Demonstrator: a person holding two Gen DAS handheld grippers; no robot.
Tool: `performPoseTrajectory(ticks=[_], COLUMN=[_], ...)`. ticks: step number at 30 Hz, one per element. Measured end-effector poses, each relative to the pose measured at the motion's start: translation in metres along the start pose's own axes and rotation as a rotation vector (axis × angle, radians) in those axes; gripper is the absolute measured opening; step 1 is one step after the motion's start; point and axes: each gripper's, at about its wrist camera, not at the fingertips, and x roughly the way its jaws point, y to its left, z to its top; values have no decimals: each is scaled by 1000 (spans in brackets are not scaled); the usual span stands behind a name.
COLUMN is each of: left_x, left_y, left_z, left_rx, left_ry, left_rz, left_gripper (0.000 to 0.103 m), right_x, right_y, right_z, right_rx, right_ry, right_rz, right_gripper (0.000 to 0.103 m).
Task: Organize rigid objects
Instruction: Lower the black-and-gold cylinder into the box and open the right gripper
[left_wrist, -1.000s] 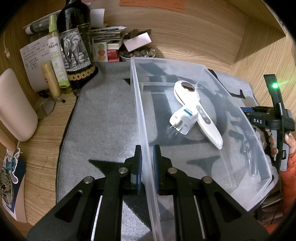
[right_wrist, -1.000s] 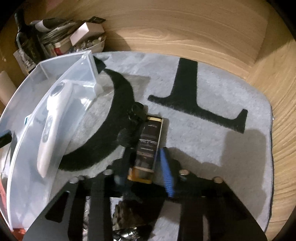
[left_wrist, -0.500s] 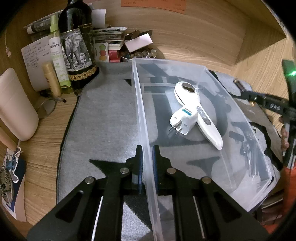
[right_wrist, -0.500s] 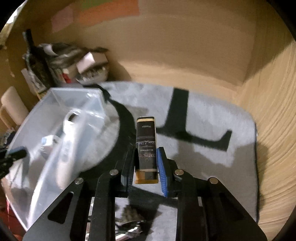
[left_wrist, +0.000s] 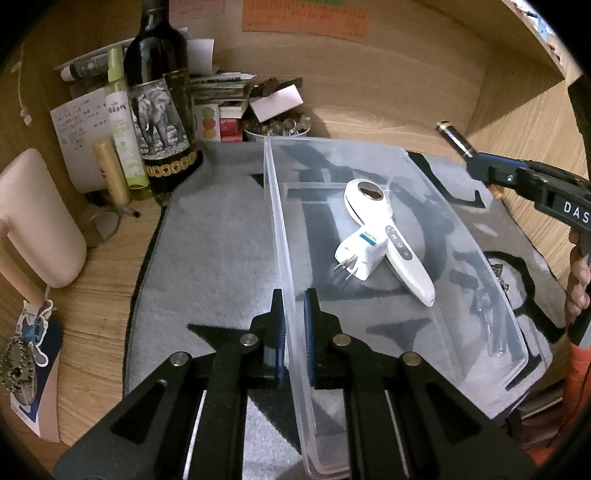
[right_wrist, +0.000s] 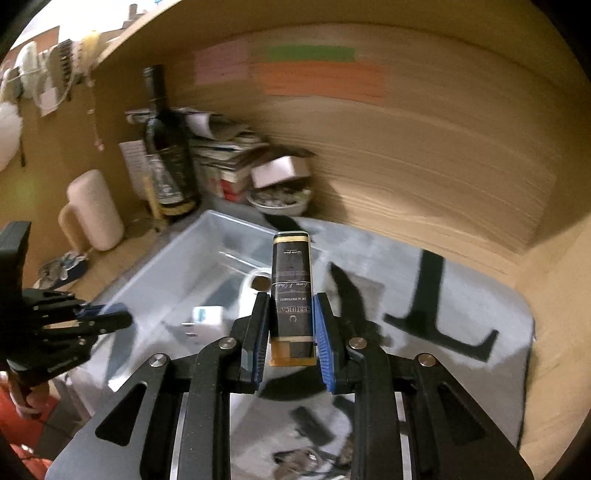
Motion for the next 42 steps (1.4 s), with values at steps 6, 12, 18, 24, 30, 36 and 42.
performPoseTrajectory(ticks=[6,12,18,24,30,36,42], left_x=[-3,-2,-3,-3,-2,-1,-1], left_y=[1,2,3,3,2,1,0], left_z=[-2,-2,-2,-2,-3,-3,-2], left_rx=[-4,-9,-10,-11,-8,-5,-3], left_ry=[-6,-9,-12,-11,-11,-11,-10], left_rz=[-4,-11,-16,-15,-14,-13,-14], left_gripper=[8,8,8,8,8,8,8], right_x=[13,29,47,65,73,76,72], right_y=[25,49,71,80,84,85,82], right_z=[-3,-11,-19,-25,-27,-27,-23], right_rx=[-43,-90,-155,-183,-206,-208,-190], right_ry=[32,90,149,224,285,317,287], right_rz=[56,105,131,164,172,168,156], right_gripper=[22,22,22,22,22,22,24])
